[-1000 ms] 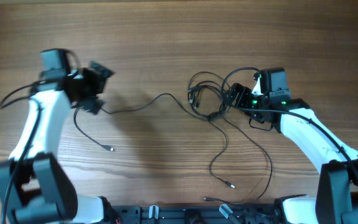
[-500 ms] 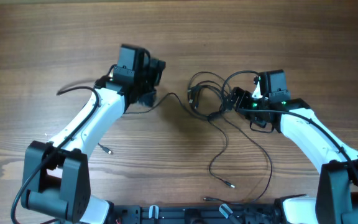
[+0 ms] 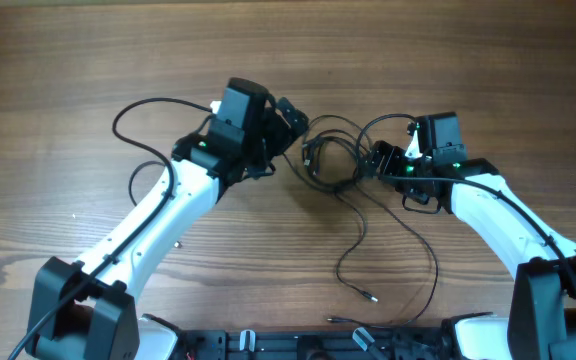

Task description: Untangle cables

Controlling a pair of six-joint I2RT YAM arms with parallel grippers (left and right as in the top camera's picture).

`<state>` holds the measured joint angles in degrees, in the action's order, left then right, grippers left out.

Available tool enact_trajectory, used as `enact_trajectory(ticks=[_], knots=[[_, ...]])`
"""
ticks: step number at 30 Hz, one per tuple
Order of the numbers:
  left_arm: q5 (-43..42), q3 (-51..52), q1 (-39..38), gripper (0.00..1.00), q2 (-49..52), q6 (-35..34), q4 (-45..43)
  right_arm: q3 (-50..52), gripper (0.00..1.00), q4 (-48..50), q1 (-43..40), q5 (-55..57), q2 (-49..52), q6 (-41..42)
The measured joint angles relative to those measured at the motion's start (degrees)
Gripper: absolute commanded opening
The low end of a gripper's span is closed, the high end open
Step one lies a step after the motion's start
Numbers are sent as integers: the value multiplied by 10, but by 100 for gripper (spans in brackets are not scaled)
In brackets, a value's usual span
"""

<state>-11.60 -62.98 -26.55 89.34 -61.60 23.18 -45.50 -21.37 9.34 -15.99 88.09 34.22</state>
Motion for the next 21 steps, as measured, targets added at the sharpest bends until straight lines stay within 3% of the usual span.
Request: enact_trajectory(ticks=[3,9,10,11,13,18,21], knots=[[13,0,-15,94,0,-4,12,0,100,0,0,0,0,0],[87,0,-30,95,27,-195,81,0,100,2,0,0,0,0],[92,0,-33,92,42,-232,75,0,100,2,0,0,0,0],[96,0,-37,76,57,-259,65,0,100,2,0,0,0,0],[103,0,-42,72,88,-294,26,0,100,1,0,0,0,0],[165,0,-43,67,145,-323,-27,0,100,-7,0,0,0,0],[193,0,-43,75,148,-324,-27,0,100,-8,0,0,0,0]])
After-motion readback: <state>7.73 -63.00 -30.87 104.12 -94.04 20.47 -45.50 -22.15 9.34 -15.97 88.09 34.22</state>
